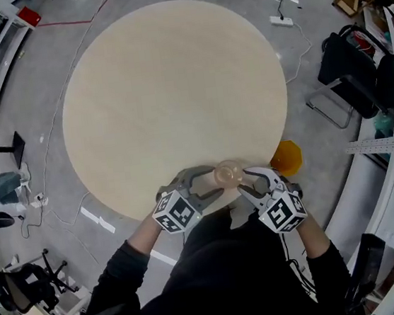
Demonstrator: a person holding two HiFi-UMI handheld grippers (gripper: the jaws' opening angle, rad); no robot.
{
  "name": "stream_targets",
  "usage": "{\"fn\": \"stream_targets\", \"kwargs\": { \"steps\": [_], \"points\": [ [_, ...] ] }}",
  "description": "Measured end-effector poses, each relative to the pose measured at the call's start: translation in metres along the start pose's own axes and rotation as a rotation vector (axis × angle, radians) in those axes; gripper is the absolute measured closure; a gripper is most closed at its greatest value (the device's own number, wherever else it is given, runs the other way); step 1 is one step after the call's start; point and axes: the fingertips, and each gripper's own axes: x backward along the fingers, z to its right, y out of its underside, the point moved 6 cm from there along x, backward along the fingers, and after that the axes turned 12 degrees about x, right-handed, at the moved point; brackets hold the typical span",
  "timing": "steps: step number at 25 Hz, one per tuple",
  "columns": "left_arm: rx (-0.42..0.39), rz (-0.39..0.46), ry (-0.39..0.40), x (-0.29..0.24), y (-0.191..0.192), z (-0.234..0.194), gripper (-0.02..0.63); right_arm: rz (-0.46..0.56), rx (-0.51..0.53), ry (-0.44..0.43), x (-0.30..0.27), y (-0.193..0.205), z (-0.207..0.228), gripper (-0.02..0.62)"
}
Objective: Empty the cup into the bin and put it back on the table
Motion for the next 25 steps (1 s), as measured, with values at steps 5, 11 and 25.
{"fn": "stream_targets", "kwargs": {
  "steps": [5, 11, 25],
  "points": [
    [-0.017, 0.037, 0.041, -0.019, -0.038, 0.026, 0.348, 0.036, -0.043, 0.055, 0.053, 0.009, 0.006, 0.439],
    [-0.021, 0.060, 0.116, -0.054, -0.082, 0.071, 0.348, 0.121, -0.113, 0.018, 0.127, 0.034, 0.009, 0.440],
    [0.195, 0.224, 0.213, -0.149, -0.174, 0.161, 0.348, 0.375, -0.374, 0.080, 0.277, 0.113, 0.027, 0.440]
  ]
}}
